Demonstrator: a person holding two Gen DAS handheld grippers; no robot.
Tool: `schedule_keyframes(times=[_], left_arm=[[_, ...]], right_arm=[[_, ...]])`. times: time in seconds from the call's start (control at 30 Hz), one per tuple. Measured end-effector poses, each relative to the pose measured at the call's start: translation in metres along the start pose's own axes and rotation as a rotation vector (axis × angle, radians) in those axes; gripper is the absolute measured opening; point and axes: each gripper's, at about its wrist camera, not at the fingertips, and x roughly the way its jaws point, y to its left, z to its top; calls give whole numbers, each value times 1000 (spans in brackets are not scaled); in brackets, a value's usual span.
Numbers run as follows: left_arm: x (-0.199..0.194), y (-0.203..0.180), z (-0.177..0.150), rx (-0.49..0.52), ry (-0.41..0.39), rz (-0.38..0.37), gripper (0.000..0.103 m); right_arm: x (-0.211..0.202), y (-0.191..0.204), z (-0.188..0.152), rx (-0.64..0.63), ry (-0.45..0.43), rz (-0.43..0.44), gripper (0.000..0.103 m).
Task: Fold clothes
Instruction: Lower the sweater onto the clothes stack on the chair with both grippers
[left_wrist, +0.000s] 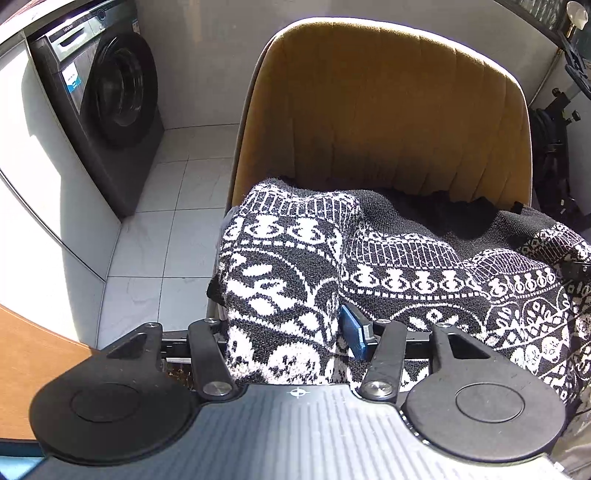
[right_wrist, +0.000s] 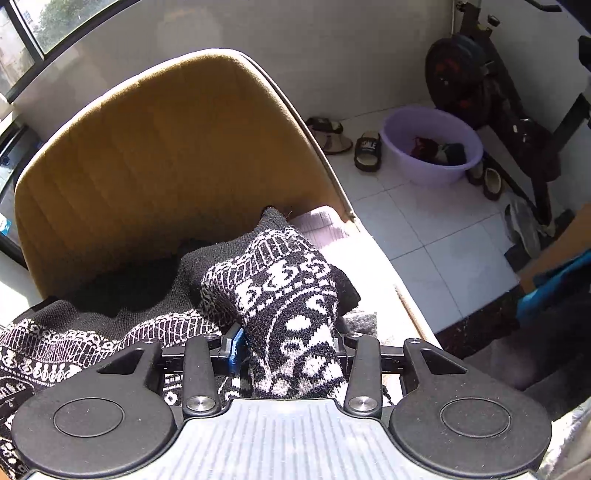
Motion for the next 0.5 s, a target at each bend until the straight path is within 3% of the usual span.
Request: schedule_keyframes(times=[0.2,0.3,0.4,0.5], left_arm=[[-36,44,1,-38,-45,26,70],[-46,61,-17,-74,-36,63,70],[-49,76,-42,-192,10,30,70],[-52,83,-66,-358,70,-54,70]], right_arm=[[-39,-50,9,129,-85,13,56],[-61,-78,7,199,-107,26,58],[-73,-100,-10,238,-80,45,58],[-71,-104,-35,237,-19,75,59]])
